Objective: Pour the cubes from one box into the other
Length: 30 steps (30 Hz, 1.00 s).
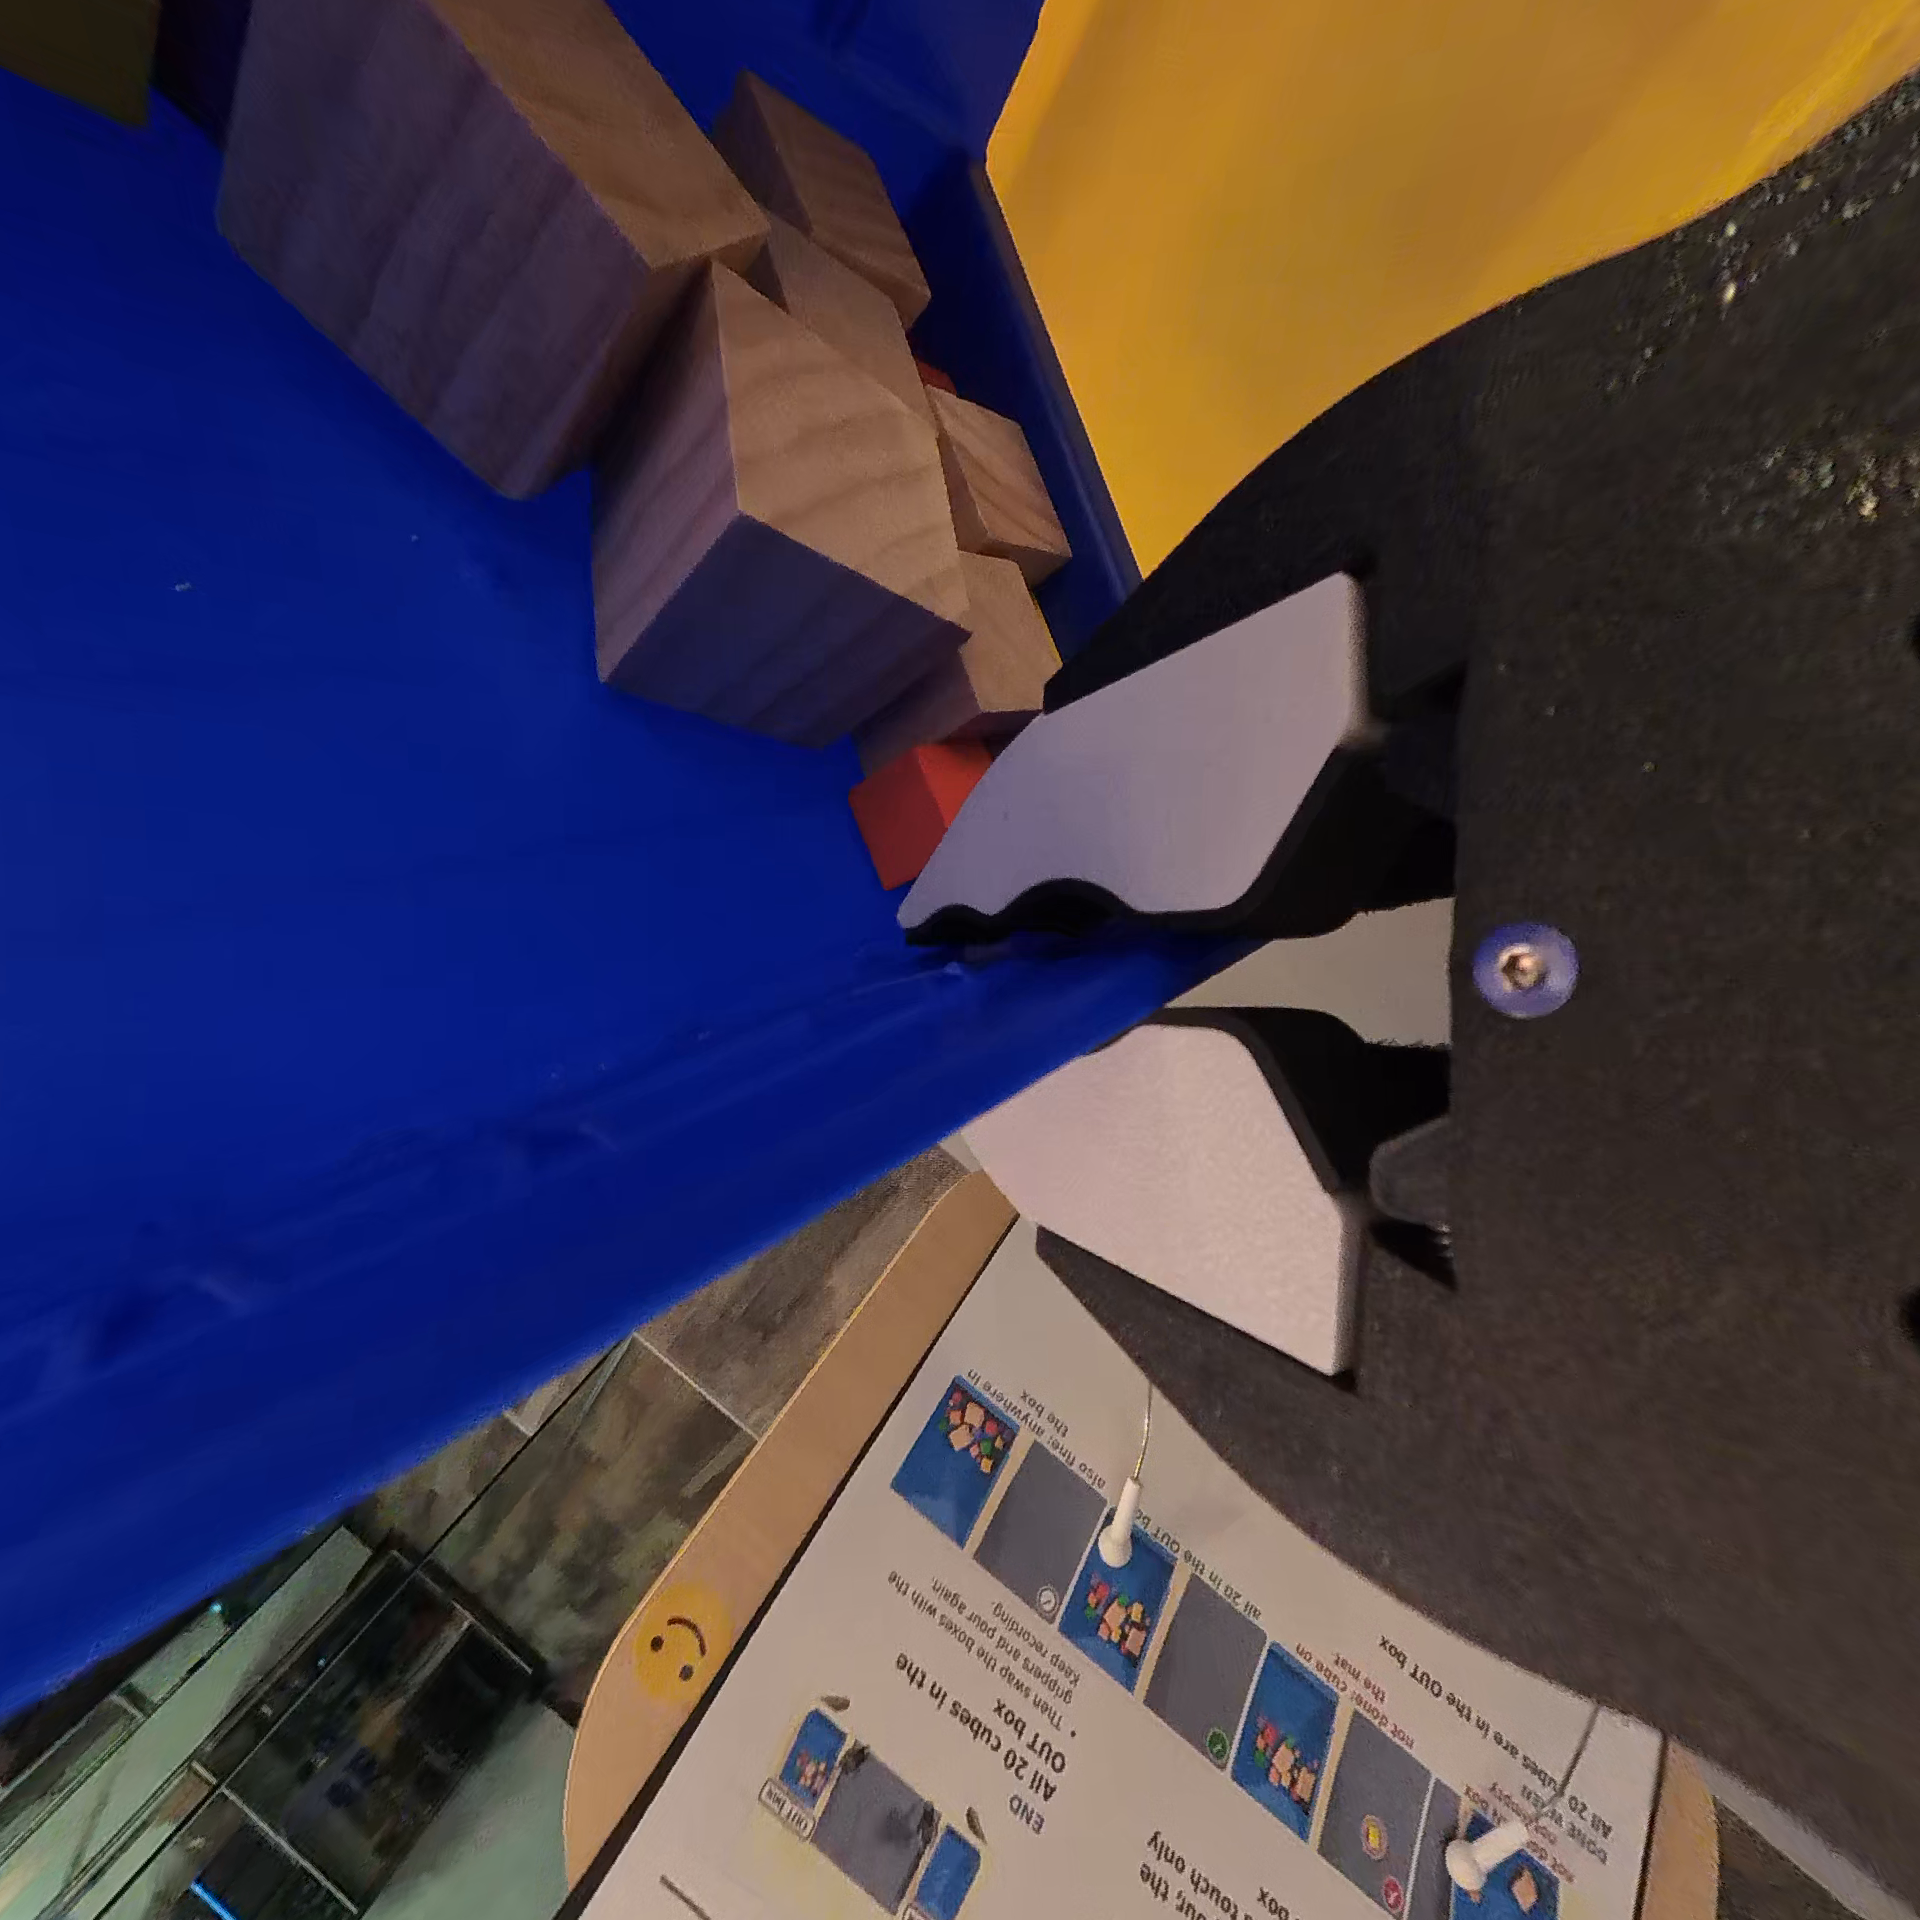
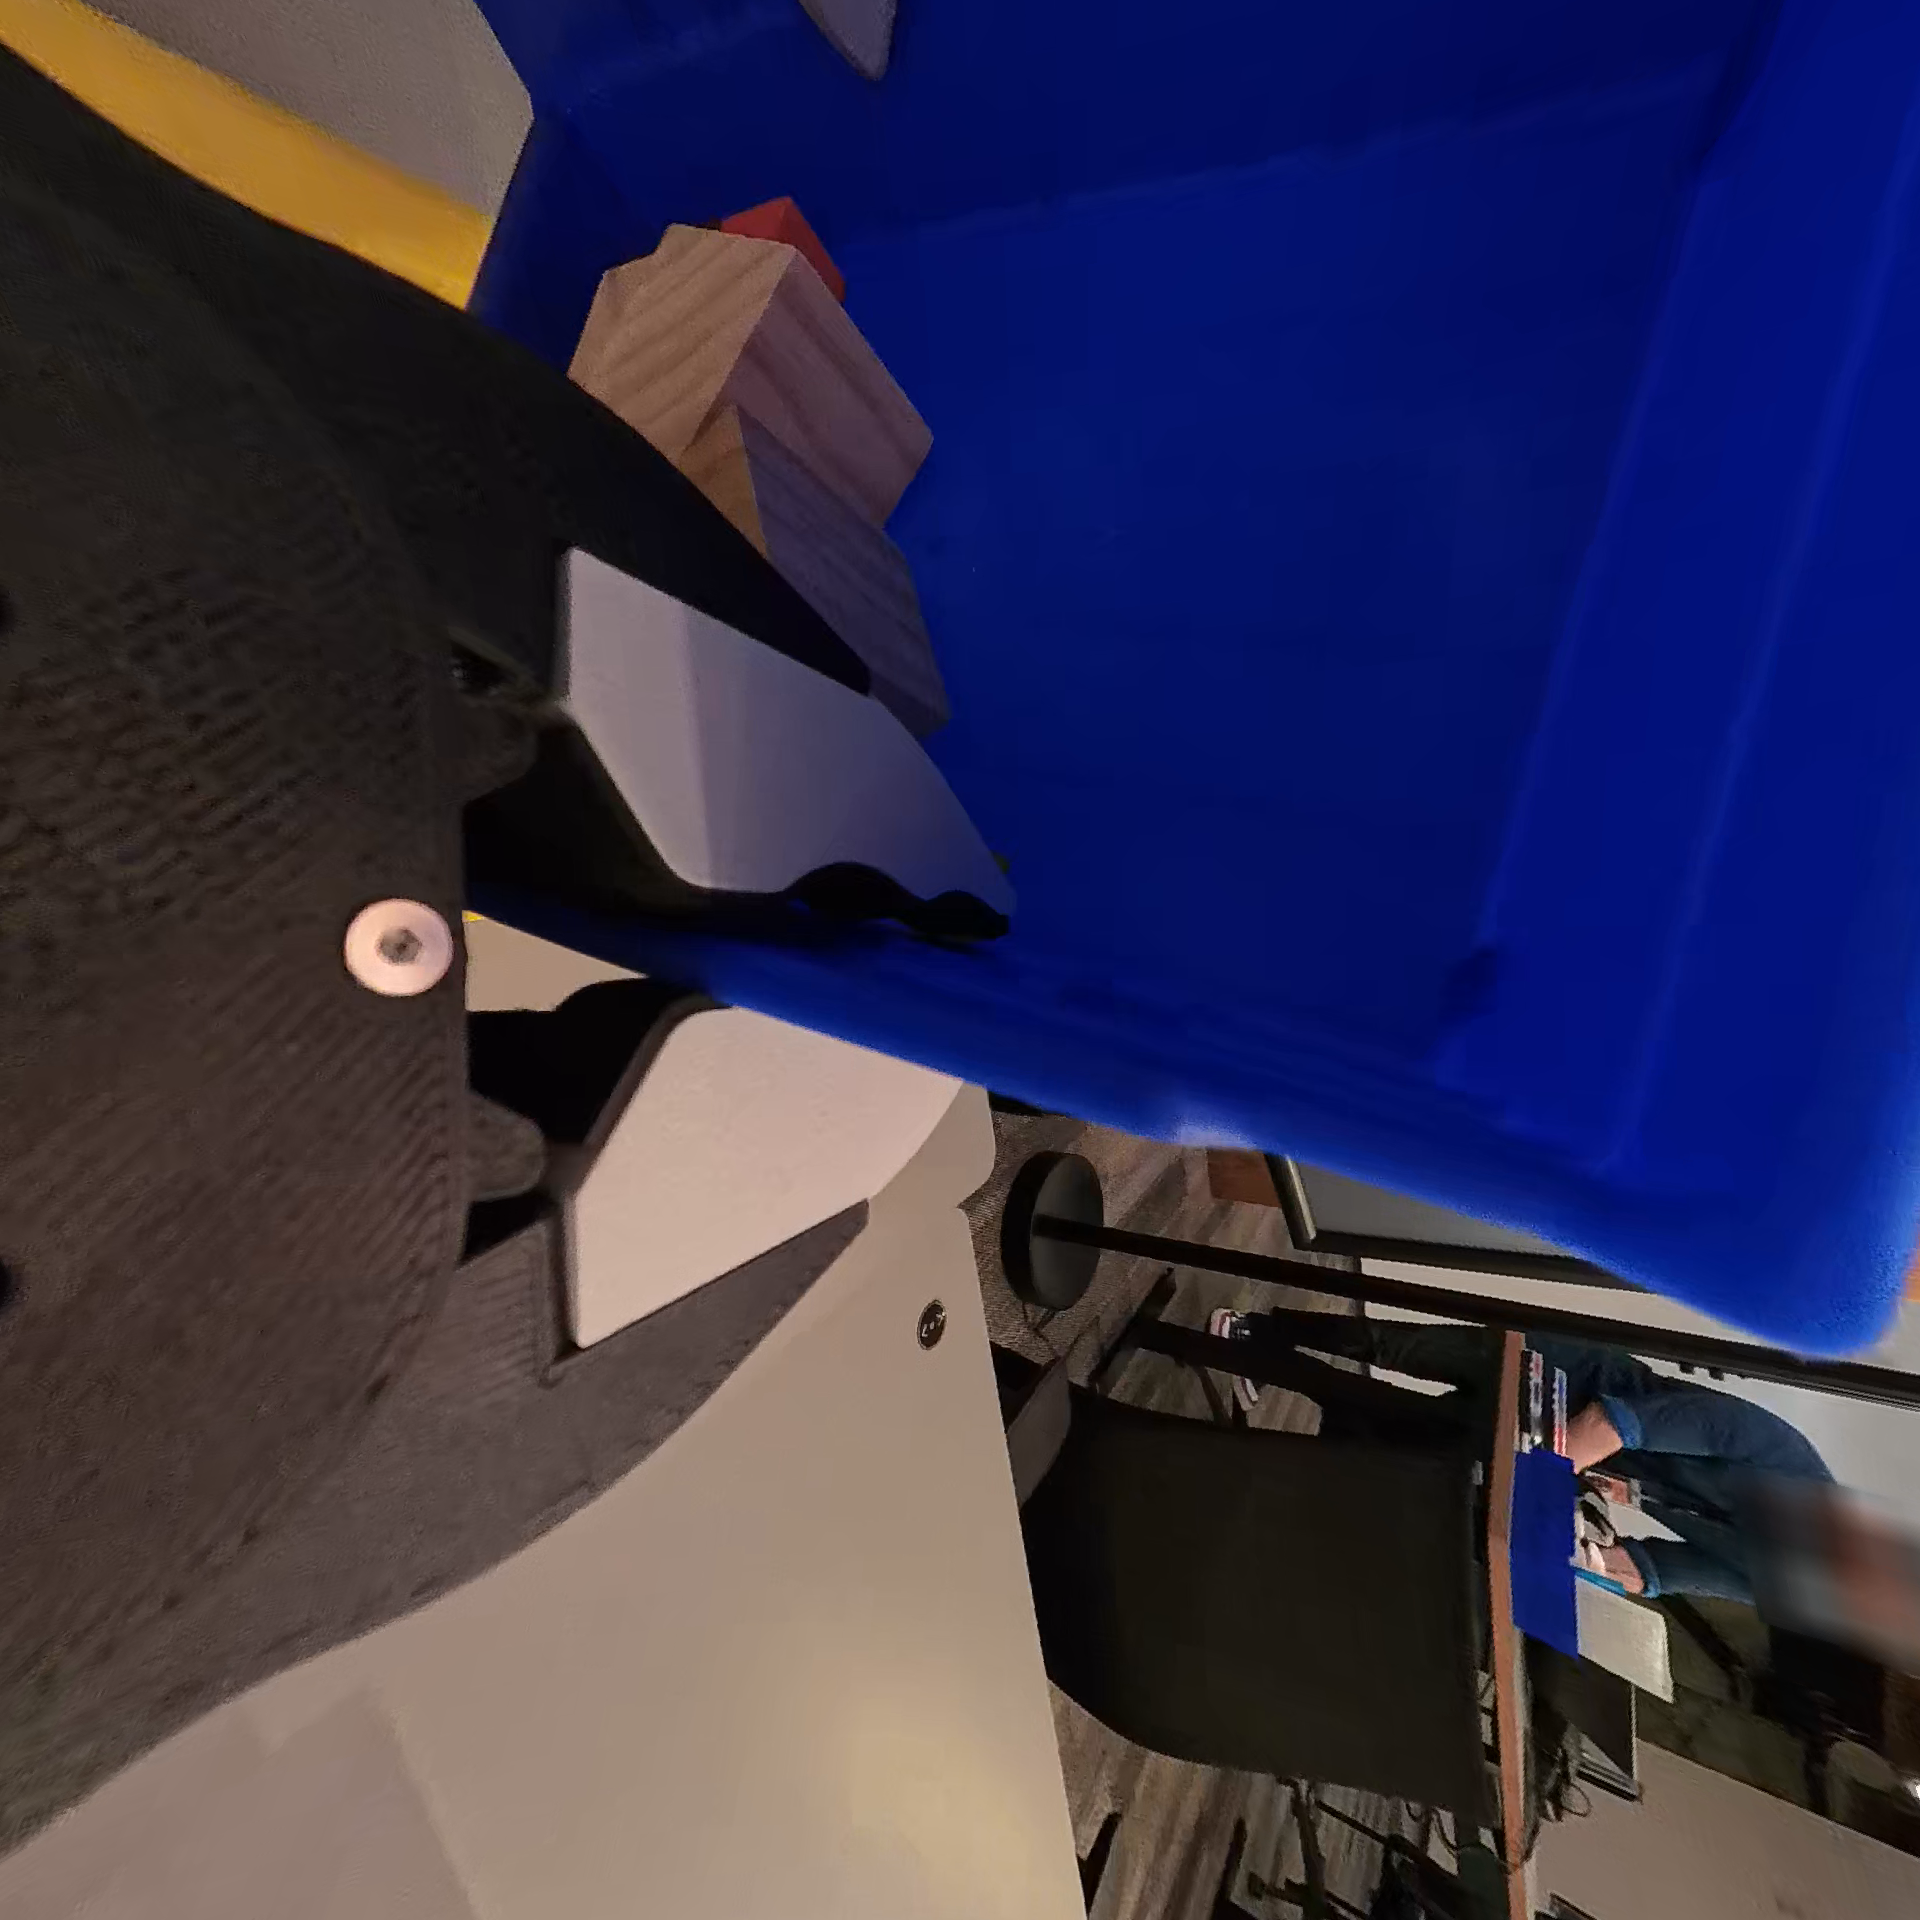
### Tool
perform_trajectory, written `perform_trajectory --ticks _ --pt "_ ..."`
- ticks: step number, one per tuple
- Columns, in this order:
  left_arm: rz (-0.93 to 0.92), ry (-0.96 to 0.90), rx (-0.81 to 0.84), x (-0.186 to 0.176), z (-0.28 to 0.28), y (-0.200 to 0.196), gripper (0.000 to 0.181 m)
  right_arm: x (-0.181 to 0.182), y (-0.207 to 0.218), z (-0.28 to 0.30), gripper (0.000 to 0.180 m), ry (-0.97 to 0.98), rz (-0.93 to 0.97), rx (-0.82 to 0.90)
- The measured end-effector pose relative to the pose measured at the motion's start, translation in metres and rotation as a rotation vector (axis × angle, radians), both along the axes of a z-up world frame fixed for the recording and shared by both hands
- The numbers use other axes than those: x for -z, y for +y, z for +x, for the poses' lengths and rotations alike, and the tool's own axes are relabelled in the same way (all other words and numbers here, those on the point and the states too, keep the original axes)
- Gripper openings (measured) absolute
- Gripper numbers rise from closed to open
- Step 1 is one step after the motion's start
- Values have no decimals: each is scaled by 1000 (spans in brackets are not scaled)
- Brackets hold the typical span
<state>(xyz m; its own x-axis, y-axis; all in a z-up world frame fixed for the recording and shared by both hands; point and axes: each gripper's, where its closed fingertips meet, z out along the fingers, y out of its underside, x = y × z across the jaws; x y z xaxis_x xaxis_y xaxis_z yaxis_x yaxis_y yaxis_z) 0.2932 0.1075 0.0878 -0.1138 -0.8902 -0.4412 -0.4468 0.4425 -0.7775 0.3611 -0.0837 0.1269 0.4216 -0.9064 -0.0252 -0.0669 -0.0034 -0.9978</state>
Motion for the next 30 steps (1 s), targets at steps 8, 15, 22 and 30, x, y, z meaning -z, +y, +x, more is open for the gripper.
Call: perform_trajectory --ticks 8,15,22,30 --pt "-6 -16 0 -5 -4 3 8 -7 3 -5 6 -28 -4 -5" --pt "-9 -34 3 -11 -8 0 7 -13 1 -9 5 -41 -6 1" --pt "-8 0 -9 -4 -6 0 8 -4 1 -4 5 -6 -18 0" --pt "-12 -21 2 -2 0 2 8 -2 2 -1 5 -27 -16 9"
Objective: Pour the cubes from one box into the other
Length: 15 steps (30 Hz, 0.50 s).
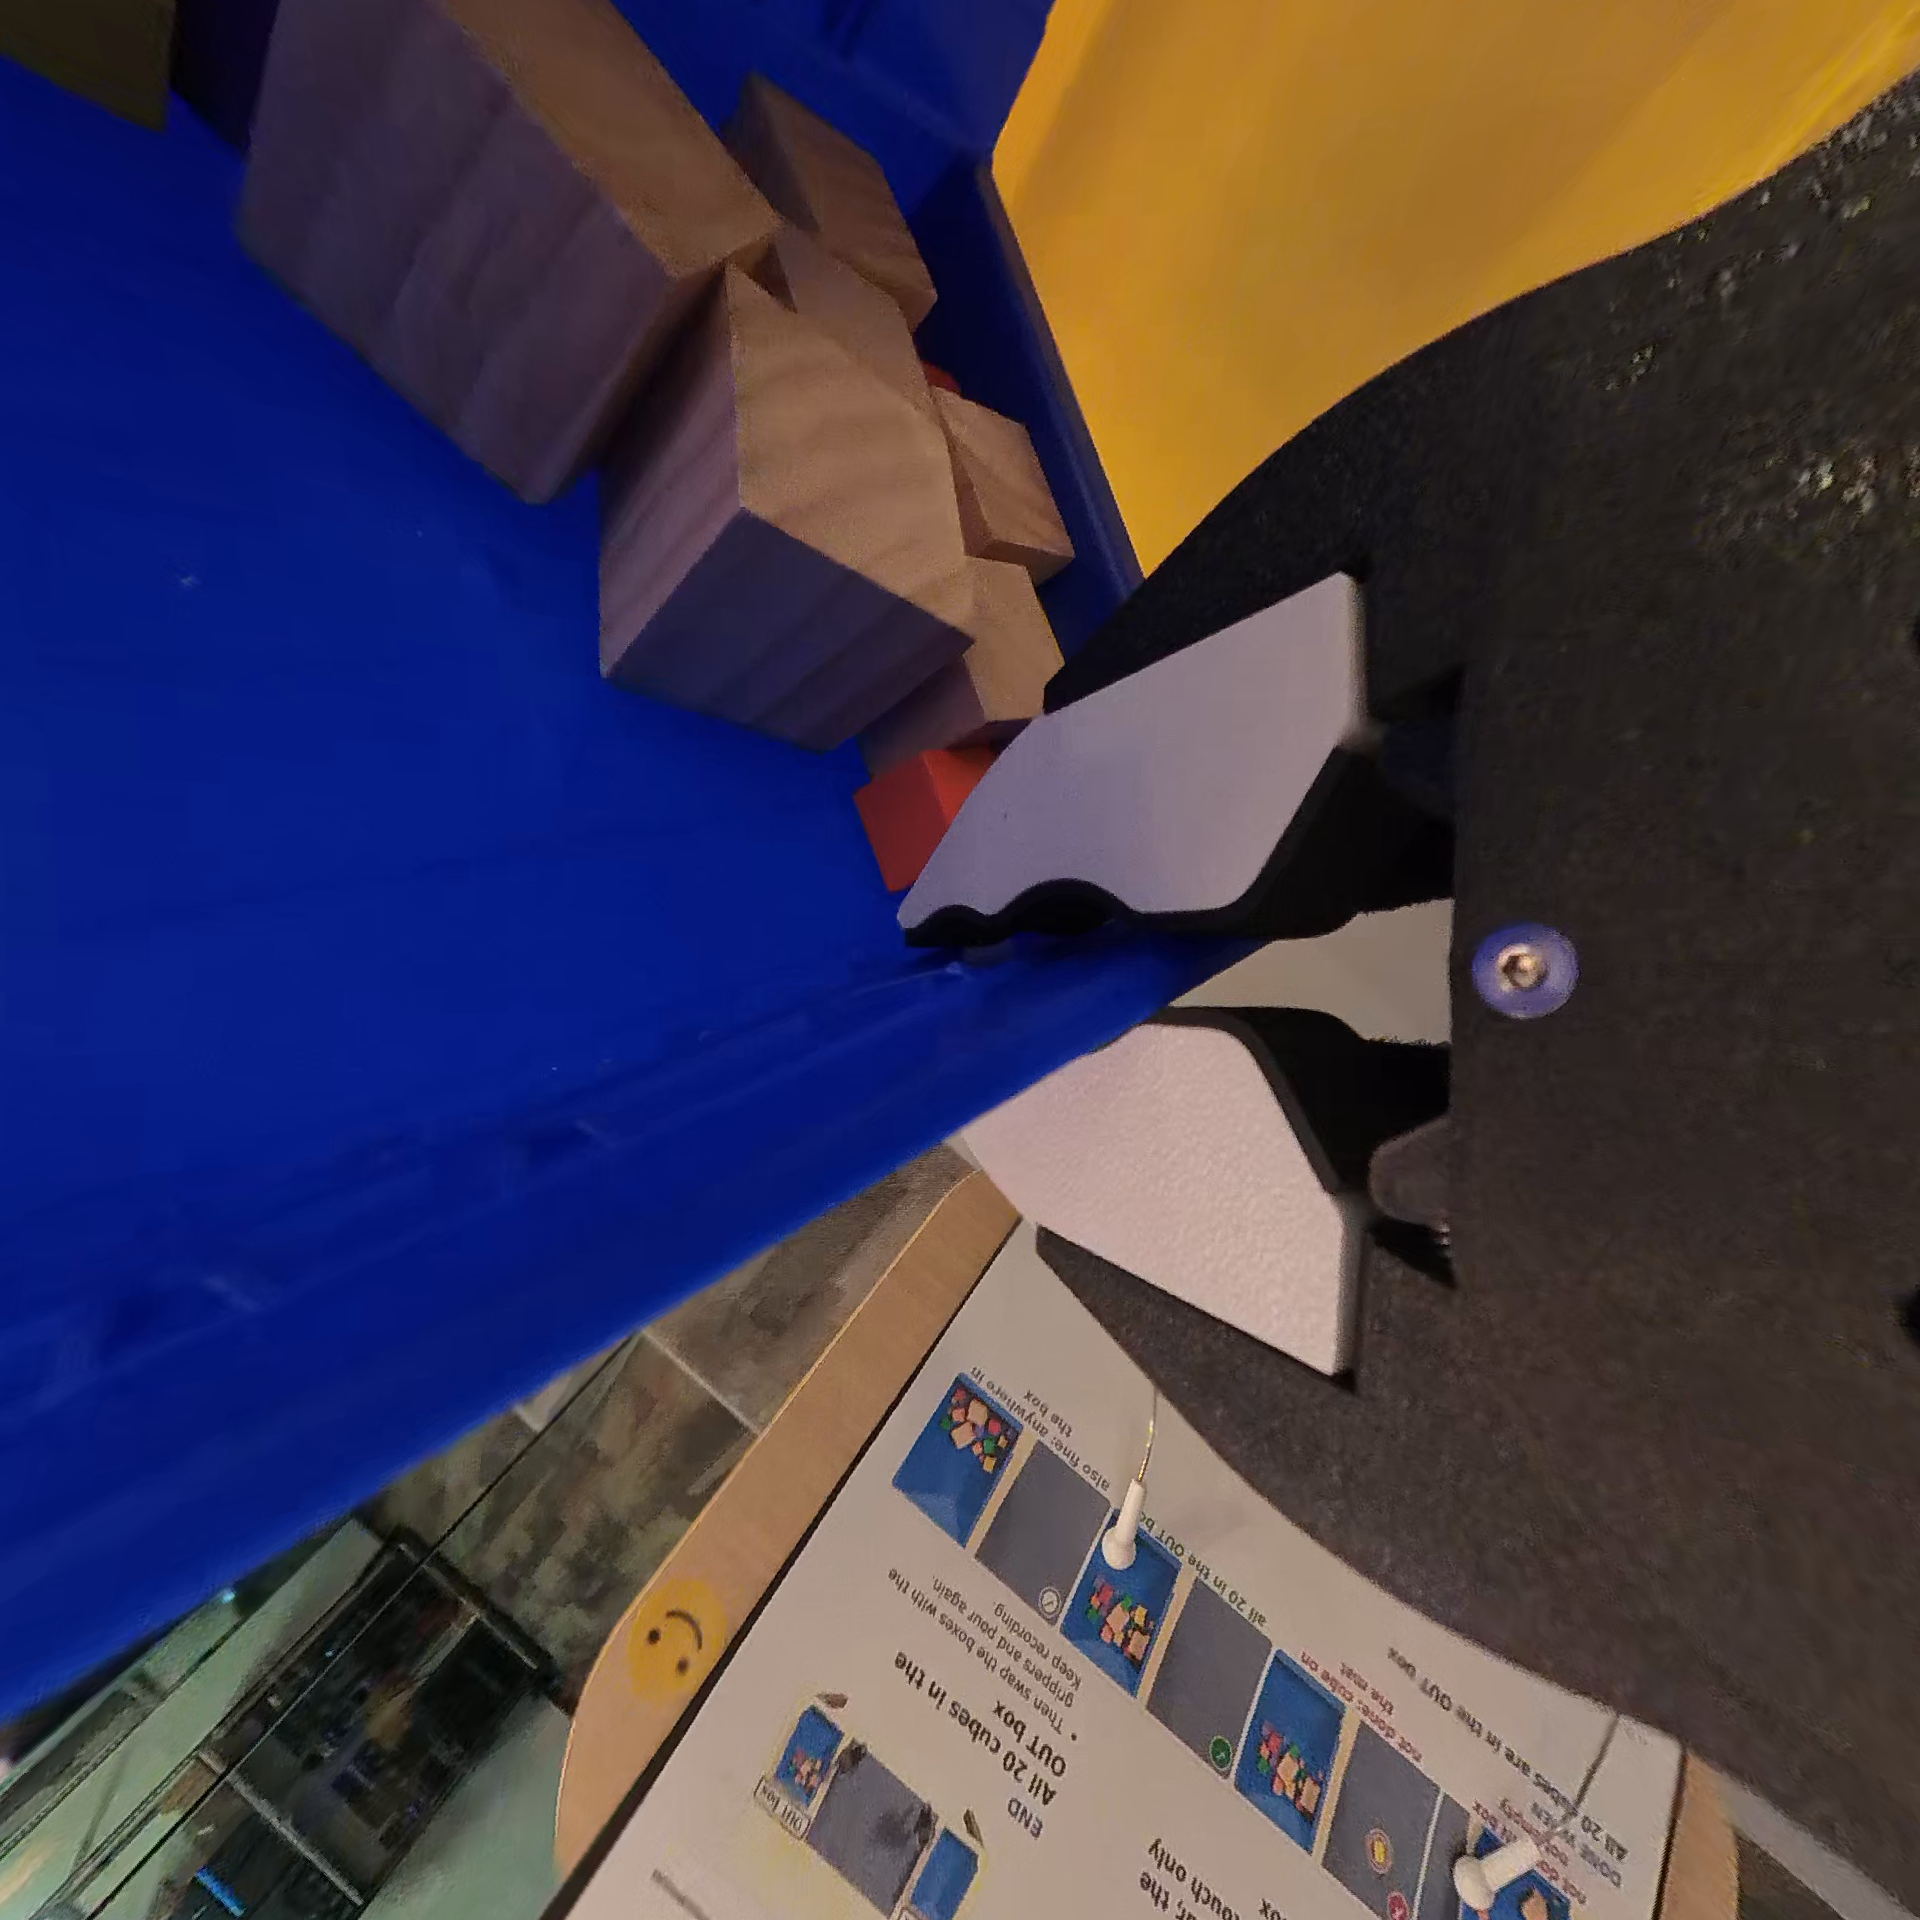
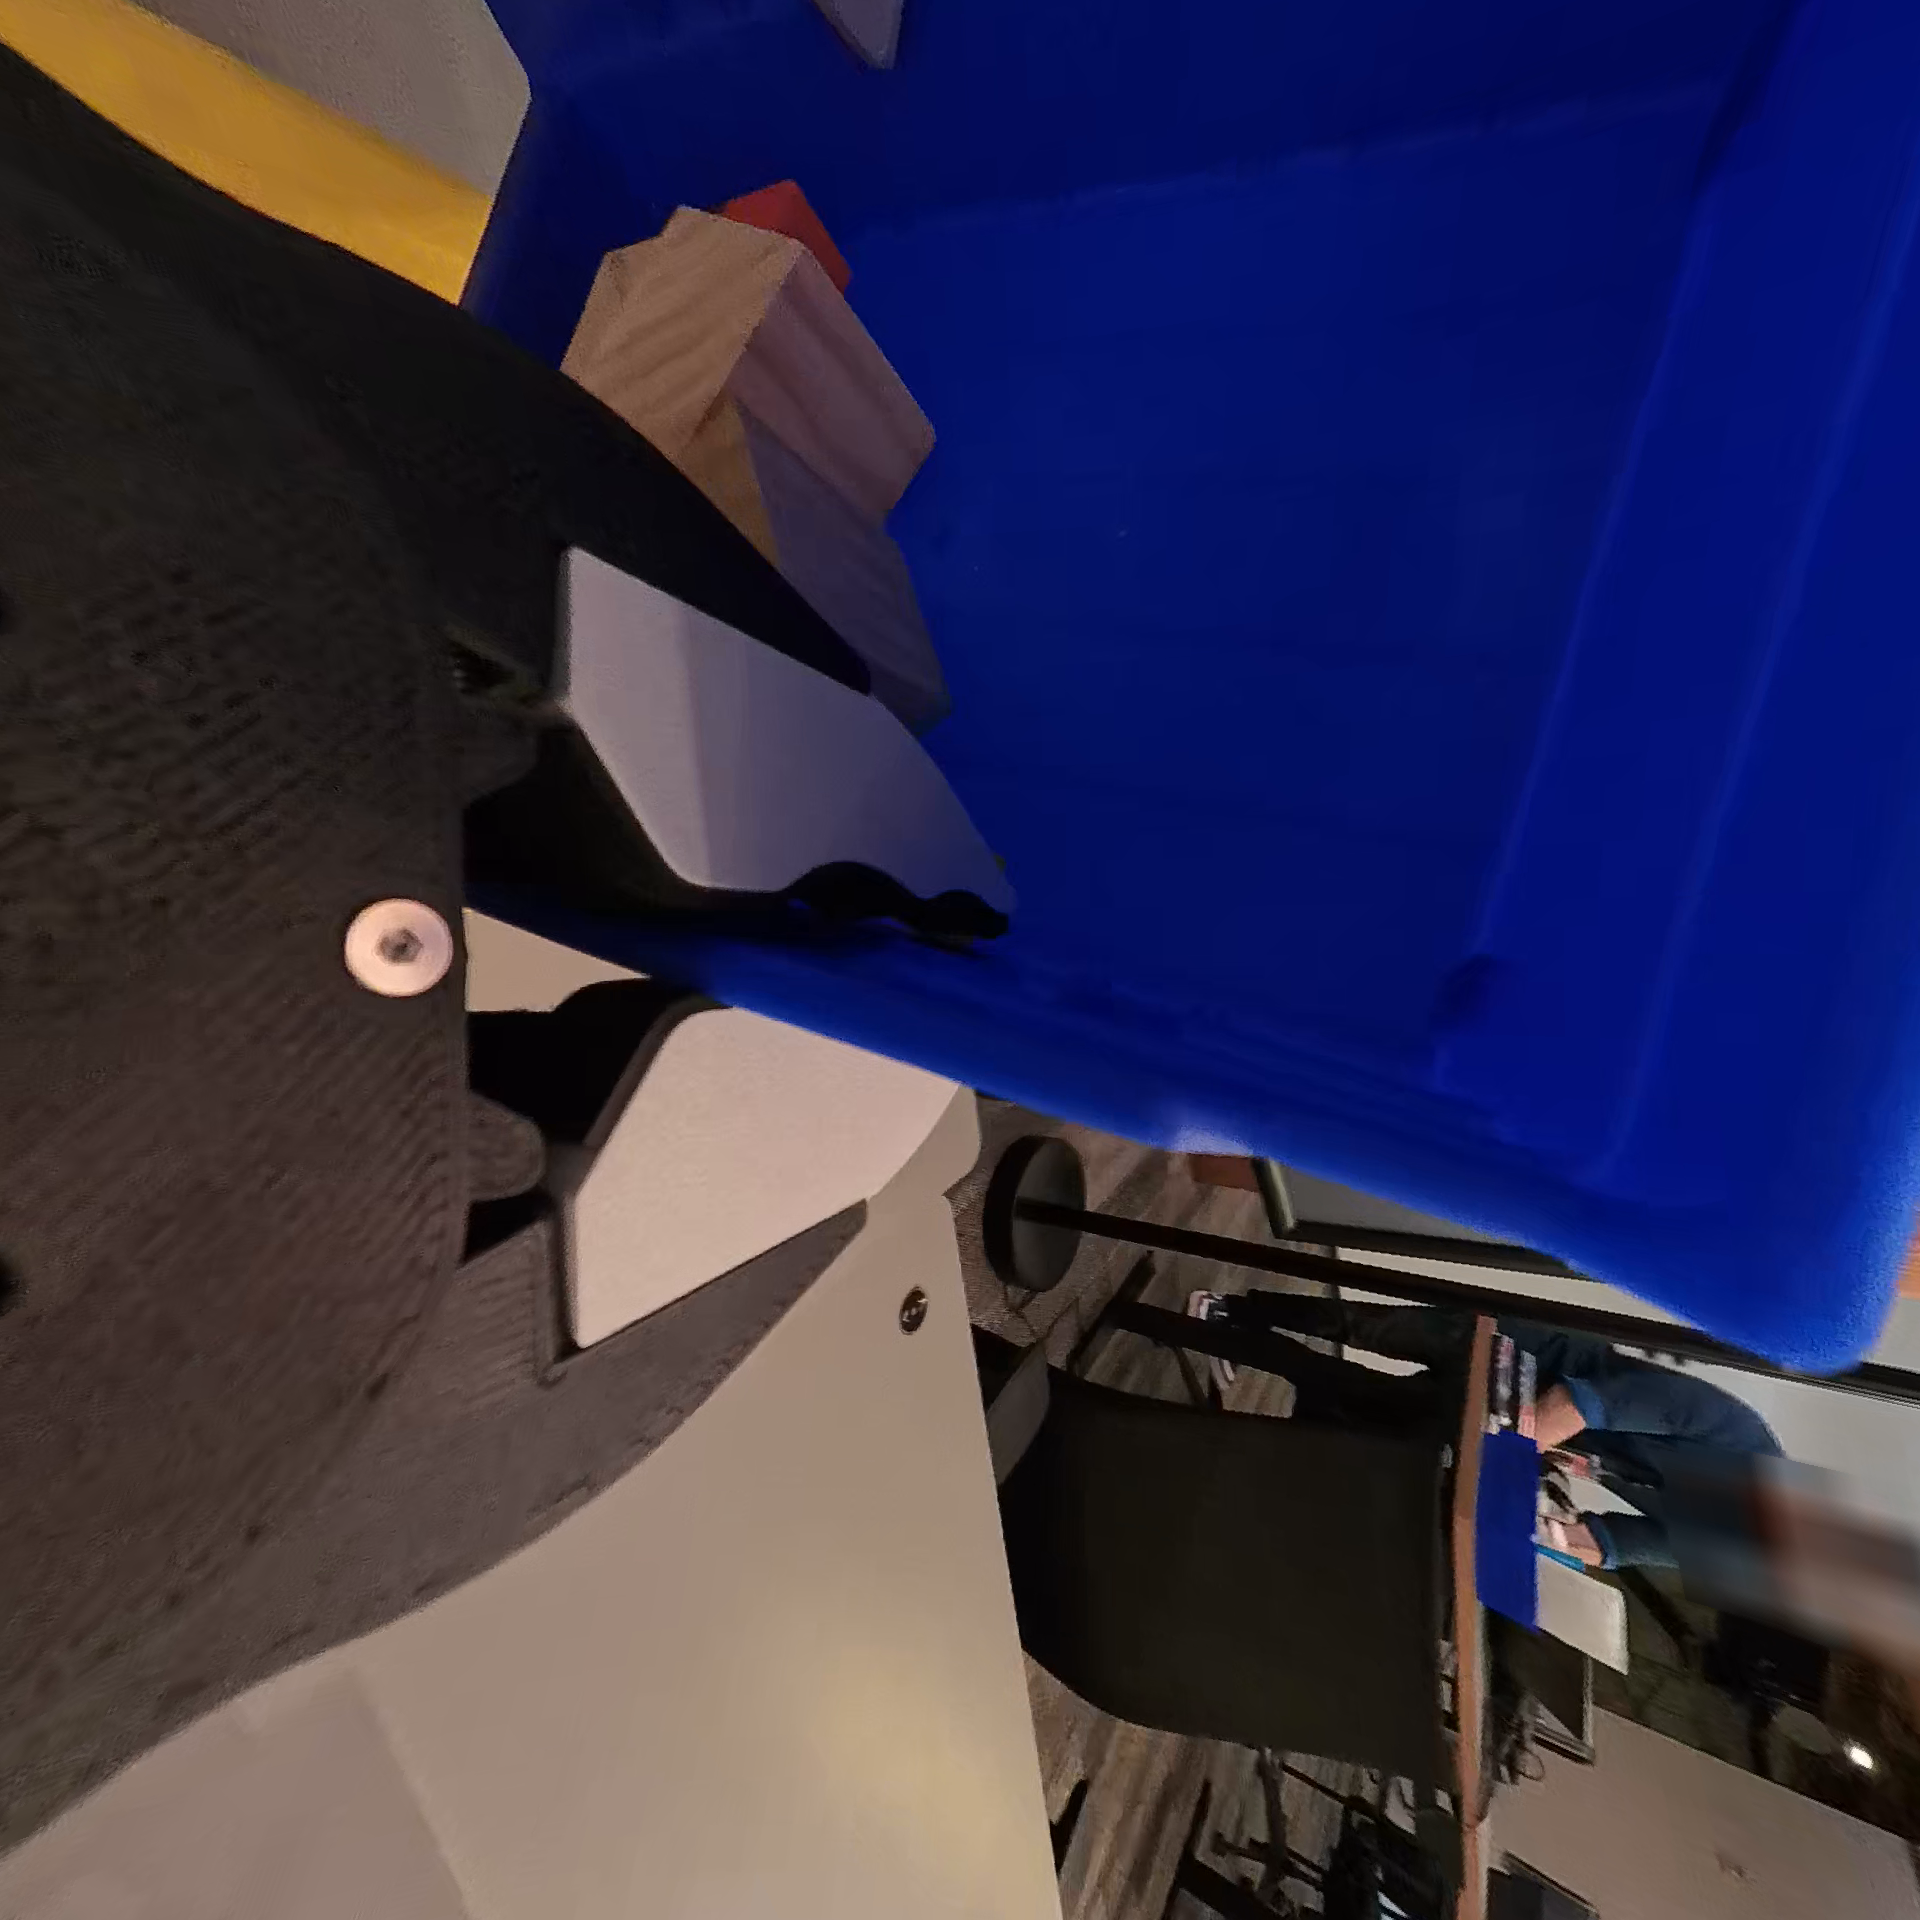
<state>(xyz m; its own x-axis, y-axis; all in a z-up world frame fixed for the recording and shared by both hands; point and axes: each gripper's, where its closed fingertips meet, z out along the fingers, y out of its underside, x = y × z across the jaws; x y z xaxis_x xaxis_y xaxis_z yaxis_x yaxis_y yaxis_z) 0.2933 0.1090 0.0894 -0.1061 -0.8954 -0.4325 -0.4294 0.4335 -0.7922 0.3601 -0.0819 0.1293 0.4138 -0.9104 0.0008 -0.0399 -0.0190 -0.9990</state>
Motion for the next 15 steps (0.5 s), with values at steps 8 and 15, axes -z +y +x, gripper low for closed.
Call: perform_trajectory --ticks 8,15 --pt "9 -62 13 -7 3 -1 8 -8 -3 -2 4 -69 33 11" --pt "21 -42 13 -1 7 1 8 -3 -2 2 4 -53 38 13"
